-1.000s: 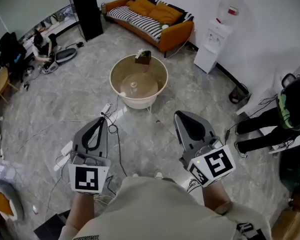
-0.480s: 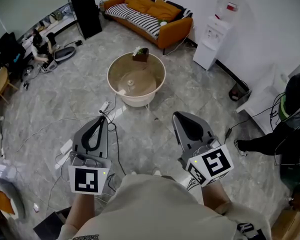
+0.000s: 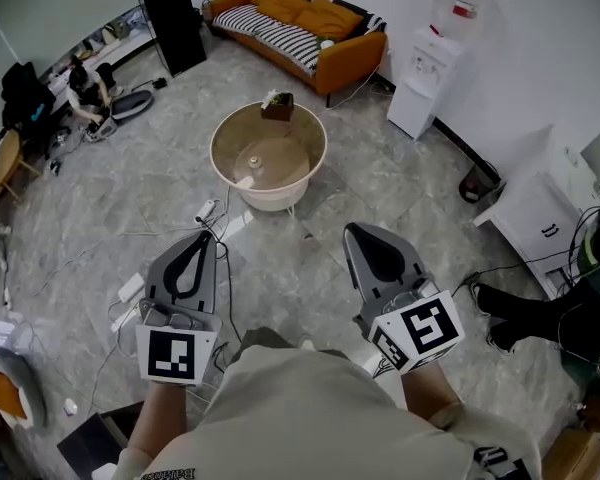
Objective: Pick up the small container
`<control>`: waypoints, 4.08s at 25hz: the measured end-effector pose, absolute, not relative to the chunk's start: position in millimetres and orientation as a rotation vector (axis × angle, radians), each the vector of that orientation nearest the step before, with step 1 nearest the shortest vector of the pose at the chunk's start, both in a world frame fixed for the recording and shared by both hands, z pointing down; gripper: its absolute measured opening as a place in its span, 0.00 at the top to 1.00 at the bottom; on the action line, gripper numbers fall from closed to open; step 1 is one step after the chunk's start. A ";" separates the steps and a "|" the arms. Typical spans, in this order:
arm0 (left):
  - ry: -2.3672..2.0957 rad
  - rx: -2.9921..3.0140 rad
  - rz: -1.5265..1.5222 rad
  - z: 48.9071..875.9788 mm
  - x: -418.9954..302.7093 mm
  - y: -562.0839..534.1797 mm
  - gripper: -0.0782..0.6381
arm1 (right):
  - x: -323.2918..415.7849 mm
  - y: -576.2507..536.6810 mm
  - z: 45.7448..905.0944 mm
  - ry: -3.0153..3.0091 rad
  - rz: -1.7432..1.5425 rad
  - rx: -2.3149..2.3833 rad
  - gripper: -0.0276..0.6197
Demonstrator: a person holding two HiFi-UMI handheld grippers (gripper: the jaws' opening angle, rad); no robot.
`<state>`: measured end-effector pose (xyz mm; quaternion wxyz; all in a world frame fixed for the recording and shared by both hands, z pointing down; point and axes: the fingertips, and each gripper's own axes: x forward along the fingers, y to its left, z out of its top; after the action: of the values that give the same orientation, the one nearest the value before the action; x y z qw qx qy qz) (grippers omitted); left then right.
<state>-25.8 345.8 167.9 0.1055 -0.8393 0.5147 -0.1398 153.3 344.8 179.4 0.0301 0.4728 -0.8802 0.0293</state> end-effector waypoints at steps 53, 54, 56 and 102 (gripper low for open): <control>1.563 -2.625 -0.358 221.7 -175.0 -66.4 0.88 | 9.4 -69.8 211.6 -2.496 0.133 1.508 0.96; 1.560 -2.630 -0.358 223.2 -178.3 -77.8 0.88 | 7.7 -80.8 210.2 -2.489 0.127 1.523 0.96; 1.550 -2.640 -0.360 225.9 -184.1 -98.3 0.88 | 4.1 -100.5 208.8 -2.480 0.119 1.546 0.96; 1.238 -2.748 -0.504 389.9 -79.7 -287.4 0.38 | 20.5 -279.5 353.8 -2.579 0.299 1.326 0.96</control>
<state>-79.7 -287.4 389.9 0.0428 -0.8985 0.4046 -0.1649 20.5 -279.5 353.8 0.1130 0.4520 -0.8789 0.1021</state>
